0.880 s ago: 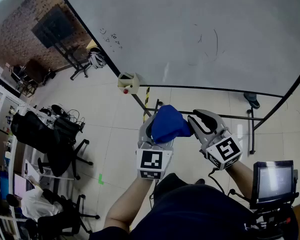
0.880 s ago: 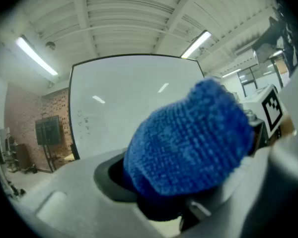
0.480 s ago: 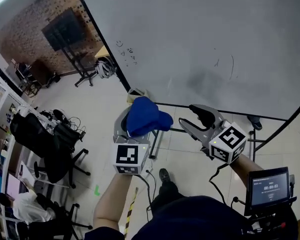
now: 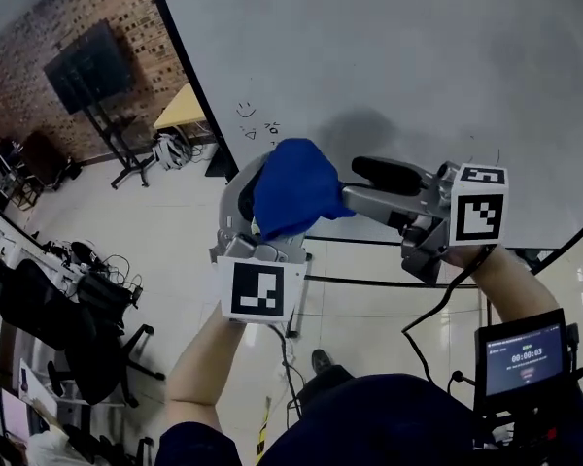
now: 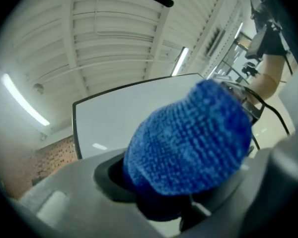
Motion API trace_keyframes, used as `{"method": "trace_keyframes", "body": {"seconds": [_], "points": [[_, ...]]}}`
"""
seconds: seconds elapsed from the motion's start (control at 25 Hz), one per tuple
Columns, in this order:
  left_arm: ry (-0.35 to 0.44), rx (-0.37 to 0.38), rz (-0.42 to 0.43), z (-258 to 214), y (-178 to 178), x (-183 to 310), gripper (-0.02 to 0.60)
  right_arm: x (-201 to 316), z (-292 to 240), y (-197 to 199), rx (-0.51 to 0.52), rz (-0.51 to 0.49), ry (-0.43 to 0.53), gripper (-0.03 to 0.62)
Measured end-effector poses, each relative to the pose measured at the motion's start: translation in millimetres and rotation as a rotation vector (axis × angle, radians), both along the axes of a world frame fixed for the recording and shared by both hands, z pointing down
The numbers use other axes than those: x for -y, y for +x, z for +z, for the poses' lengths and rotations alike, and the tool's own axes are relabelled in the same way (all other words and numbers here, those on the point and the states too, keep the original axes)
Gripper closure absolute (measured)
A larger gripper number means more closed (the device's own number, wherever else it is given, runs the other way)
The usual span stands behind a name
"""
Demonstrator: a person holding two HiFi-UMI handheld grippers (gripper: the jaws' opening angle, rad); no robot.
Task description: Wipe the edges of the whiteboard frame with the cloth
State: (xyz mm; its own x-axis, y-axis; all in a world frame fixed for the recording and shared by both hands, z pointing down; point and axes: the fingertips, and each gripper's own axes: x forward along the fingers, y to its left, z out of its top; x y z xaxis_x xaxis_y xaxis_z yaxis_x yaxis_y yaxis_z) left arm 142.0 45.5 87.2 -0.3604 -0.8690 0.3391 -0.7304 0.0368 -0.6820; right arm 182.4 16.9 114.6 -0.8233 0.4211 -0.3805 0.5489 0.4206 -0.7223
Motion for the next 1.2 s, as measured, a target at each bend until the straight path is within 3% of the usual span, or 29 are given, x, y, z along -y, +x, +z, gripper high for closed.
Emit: {"method": "trace_keyframes", "body": {"seconds": [0.2, 0.36, 0.48, 0.6, 0.76, 0.88, 1.0, 1.2], "points": [[0.028, 0.093, 0.190, -9, -18, 55, 0.359, 12, -45, -53, 0.084, -0.036, -0.005, 0.189], [0.021, 0.254, 0.251, -7, -48, 94, 0.359, 36, -52, -107, 0.130, -0.028, 0.042, 0.183], [0.022, 0.355, 0.297, -25, -46, 111, 0.344, 41, -66, -121, 0.171, -0.077, 0.052, 0.193], [0.046, 0.465, 0.358, -58, -32, 128, 0.326, 50, -102, -109, 0.267, -0.111, 0.061, 0.288], [0.137, 0.565, 0.408, -113, -33, 144, 0.300, 72, -154, -110, 0.373, -0.043, 0.168, 0.350], [0.174, 0.639, 0.388, -153, -39, 147, 0.269, 83, -196, -112, 0.457, 0.012, 0.193, 0.345], [0.193, 0.712, 0.353, -175, -42, 139, 0.214, 105, -221, -109, 0.496, 0.152, 0.211, 0.342], [0.115, 0.796, 0.269, -191, -70, 125, 0.204, 161, -255, -110, 0.447, 0.383, 0.323, 0.372]]}}
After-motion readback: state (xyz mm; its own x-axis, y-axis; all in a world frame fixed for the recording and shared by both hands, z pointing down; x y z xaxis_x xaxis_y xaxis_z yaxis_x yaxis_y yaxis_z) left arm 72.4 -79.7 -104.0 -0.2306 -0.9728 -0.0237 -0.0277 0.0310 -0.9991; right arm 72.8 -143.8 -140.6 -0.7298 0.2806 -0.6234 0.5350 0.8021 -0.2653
